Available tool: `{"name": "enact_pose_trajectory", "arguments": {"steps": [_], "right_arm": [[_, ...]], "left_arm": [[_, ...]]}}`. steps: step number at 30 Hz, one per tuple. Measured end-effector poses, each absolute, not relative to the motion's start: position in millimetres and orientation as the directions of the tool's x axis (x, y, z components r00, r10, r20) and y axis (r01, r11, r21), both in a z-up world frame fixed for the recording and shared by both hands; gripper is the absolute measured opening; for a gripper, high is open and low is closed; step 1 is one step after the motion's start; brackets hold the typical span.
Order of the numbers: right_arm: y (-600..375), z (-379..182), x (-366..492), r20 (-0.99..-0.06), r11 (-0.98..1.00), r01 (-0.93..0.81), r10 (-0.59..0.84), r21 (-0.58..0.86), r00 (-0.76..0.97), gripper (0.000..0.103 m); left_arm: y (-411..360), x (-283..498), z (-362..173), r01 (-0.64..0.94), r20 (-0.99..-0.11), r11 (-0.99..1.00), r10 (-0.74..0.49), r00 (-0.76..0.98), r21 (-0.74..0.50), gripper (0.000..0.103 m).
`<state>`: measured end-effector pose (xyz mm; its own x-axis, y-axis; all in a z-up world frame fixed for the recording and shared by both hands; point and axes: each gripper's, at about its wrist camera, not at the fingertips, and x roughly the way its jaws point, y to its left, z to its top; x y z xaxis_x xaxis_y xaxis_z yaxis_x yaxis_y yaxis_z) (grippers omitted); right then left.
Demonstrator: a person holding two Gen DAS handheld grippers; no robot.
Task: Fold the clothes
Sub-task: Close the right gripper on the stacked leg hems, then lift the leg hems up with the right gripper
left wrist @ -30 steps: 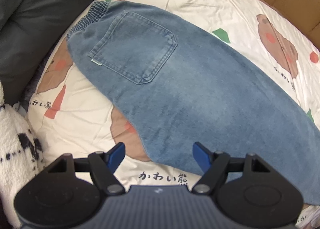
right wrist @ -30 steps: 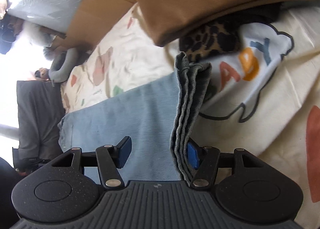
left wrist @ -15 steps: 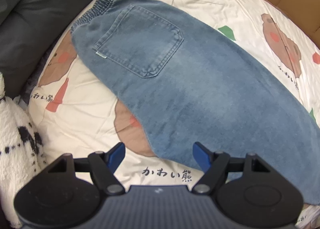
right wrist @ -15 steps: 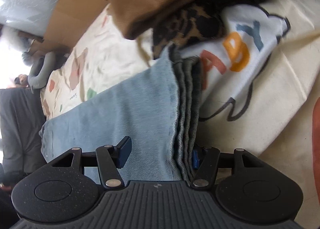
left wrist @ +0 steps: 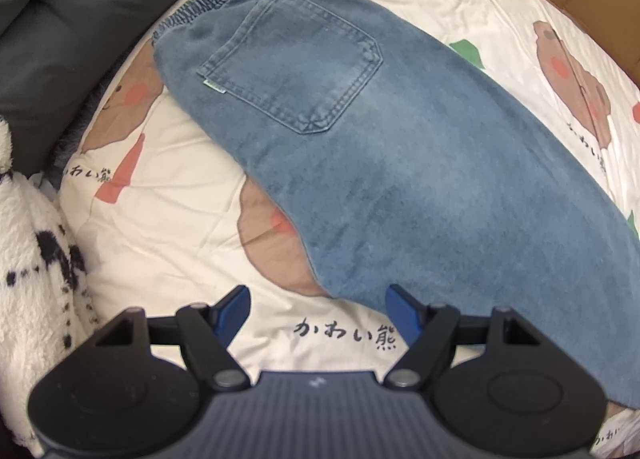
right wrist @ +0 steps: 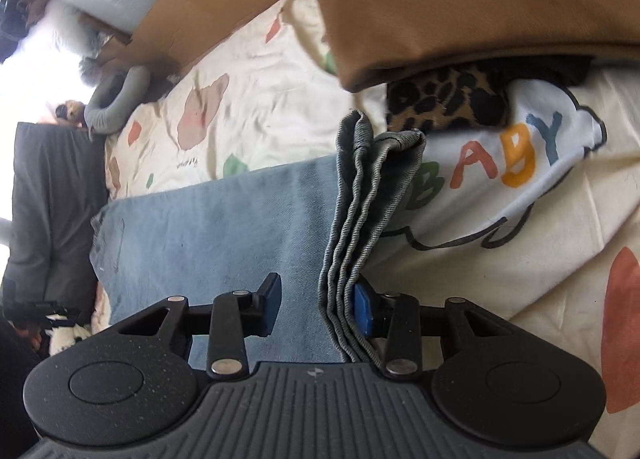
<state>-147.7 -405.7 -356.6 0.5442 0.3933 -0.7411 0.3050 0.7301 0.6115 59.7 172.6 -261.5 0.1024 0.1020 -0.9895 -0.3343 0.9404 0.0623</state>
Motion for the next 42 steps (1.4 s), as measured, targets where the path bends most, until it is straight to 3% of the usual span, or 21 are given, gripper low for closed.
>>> {"name": "enact_pose_trajectory", "arguments": {"steps": [12,21,27,29,33,39,42], "right_arm": [[-389.3,-350.2,-141.2,-0.783,0.775,0.308,0.353,0.551,0.512,0.041],[-406.5,-397.0,-132.5,-0.801,0.717,0.419,0.331,0.557,0.499,0.046],[-422.2,-422.7,-140.4,-0.749,0.618,0.448,0.397,0.646,0.531,0.045],[-426.1,-426.6,-142.8,-0.727,0.59,0.445,0.422,0.674,0.541,0.042],[-427.5,-432.3,-141.9,-0.73,0.591,0.441,0.448,0.675,0.516,0.018],[-426.4,-436.7,-134.9,-0.742,0.602,0.442,0.465,0.665,0.483,0.019],[-425.5,-435.6,-132.7,-0.753,0.613,0.444,0.463,0.653,0.468,0.01]], "left_arm": [[173.1,57.0,-264.1,-0.337,-0.99,0.94,0.101,0.094,0.064,0.076],[174.4,55.6,-263.8,-0.321,-0.991,0.945,0.1,0.091,0.066,0.076],[181.1,51.5,-261.6,-0.332,-0.99,0.94,0.11,0.086,0.075,0.076],[183.1,50.3,-261.6,-0.336,-0.99,0.939,0.111,0.084,0.077,0.076],[183.4,49.3,-263.5,-0.338,-0.991,0.938,0.108,0.081,0.075,0.076],[178.6,50.2,-265.3,-0.329,-0.992,0.942,0.099,0.084,0.066,0.076],[176.7,51.5,-264.7,-0.328,-0.992,0.943,0.093,0.09,0.058,0.076]]}}
